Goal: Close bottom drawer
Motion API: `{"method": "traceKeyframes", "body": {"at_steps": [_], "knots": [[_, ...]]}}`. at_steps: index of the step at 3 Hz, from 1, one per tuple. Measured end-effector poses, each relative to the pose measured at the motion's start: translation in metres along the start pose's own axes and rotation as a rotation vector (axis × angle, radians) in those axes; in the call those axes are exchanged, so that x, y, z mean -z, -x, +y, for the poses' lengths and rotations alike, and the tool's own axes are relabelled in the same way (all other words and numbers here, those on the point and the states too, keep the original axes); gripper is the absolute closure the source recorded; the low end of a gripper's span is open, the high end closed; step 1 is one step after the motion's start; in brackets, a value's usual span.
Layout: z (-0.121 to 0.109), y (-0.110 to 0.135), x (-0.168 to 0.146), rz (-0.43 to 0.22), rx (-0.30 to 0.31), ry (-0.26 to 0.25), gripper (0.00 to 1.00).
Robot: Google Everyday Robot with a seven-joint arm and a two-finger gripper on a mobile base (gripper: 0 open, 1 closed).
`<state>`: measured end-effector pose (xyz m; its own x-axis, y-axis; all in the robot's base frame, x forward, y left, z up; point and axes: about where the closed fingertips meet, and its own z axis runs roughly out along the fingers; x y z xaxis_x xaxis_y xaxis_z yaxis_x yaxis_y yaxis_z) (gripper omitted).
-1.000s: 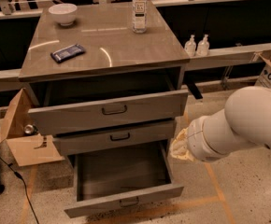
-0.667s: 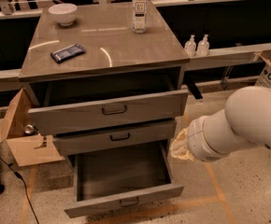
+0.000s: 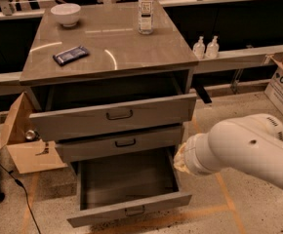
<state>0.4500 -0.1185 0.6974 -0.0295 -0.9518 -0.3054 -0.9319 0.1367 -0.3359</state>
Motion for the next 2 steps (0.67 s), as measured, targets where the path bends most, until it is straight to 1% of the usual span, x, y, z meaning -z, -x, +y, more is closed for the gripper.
{"method": "traceKeyframes", "body": {"at_steps": [1,2], "knots": [[-0.006,-0.010,-0.059,0.010,-0.010,-0.050,1.00],[-0.005,-0.020,-0.106,-0.021,0.005,-0.093,1.00]]}}
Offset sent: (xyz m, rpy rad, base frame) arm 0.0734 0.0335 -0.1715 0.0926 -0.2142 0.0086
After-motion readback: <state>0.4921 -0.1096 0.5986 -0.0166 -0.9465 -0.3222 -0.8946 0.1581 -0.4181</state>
